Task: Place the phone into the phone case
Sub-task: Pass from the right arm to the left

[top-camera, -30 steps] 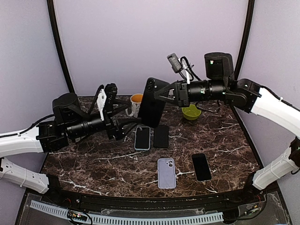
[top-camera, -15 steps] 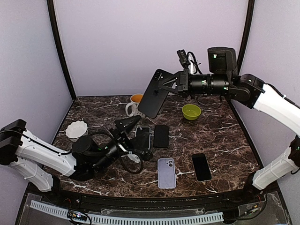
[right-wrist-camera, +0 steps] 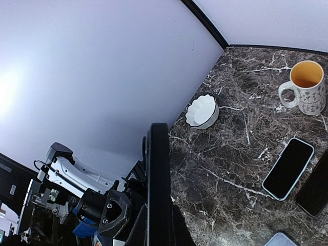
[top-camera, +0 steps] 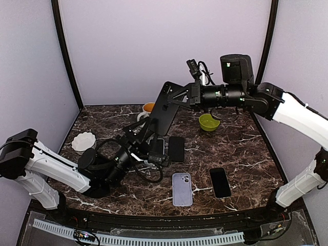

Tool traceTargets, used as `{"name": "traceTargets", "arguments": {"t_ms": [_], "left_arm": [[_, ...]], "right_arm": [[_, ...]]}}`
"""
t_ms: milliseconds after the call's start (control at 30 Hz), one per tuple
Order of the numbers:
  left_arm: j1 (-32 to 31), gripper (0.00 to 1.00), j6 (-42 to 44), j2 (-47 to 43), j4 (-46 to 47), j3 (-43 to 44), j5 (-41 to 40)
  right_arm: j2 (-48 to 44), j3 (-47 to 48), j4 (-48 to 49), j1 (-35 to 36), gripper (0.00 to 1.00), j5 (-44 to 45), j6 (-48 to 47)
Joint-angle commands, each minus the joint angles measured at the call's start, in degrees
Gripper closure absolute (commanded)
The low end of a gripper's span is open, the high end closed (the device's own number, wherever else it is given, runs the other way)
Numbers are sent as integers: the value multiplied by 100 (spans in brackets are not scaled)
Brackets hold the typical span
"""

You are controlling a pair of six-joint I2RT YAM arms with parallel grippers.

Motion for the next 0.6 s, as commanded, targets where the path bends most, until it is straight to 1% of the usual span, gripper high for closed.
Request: {"name": "traceTargets", "arguments": {"t_ms": [0, 33, 67, 100, 167, 200, 233, 267, 300, 333, 367, 400, 433, 467, 500, 567], "left_arm": [[19, 47, 188, 107, 989, 327, -177], [19, 49, 197, 136, 988, 327, -185], [20, 54, 199, 151, 987, 331, -202], [20, 57, 193, 167, 987, 333, -215], [13, 70, 181, 177, 989, 342, -222], [12, 73, 180, 200, 988, 346, -215], [7, 80, 179, 209, 987, 345, -213], [5, 83, 166, 234, 987, 340, -211], [-4, 89, 159, 248, 987, 333, -215], [-10, 91, 152, 270, 992, 332, -229], [-18, 96, 135, 275, 989, 338, -237], [-26, 98, 56, 264, 990, 364, -254], [-42, 100, -10, 259, 988, 417, -263], [-55, 100, -228, 231, 987, 455, -289], [-71, 100, -367, 207, 987, 556, -307], [-91, 100, -1033, 111, 986, 720, -443]], "right_arm": [[81, 63, 520, 168, 100, -233, 55], [69, 43, 521, 176, 100, -208, 62], [61, 22, 535, 180, 100, -203, 67], [67, 4, 541, 180, 100, -221, 76], [111, -7, 547, 180, 100, -264, 87], [138, -8, 559, 180, 100, -280, 94], [156, -8, 583, 180, 100, -295, 108], [175, -9, 609, 180, 100, -306, 110], [192, 2, 632, 180, 100, -307, 107], [209, 19, 638, 180, 100, -309, 90], [236, 32, 649, 180, 100, -309, 71], [250, 38, 690, 180, 100, -307, 46], [259, 25, 757, 183, 95, -314, 15], [257, -19, 893, 178, 86, -340, -11], [253, -70, 1050, 175, 74, -369, -50], [214, -220, 1465, 187, 48, -416, -154]]}}
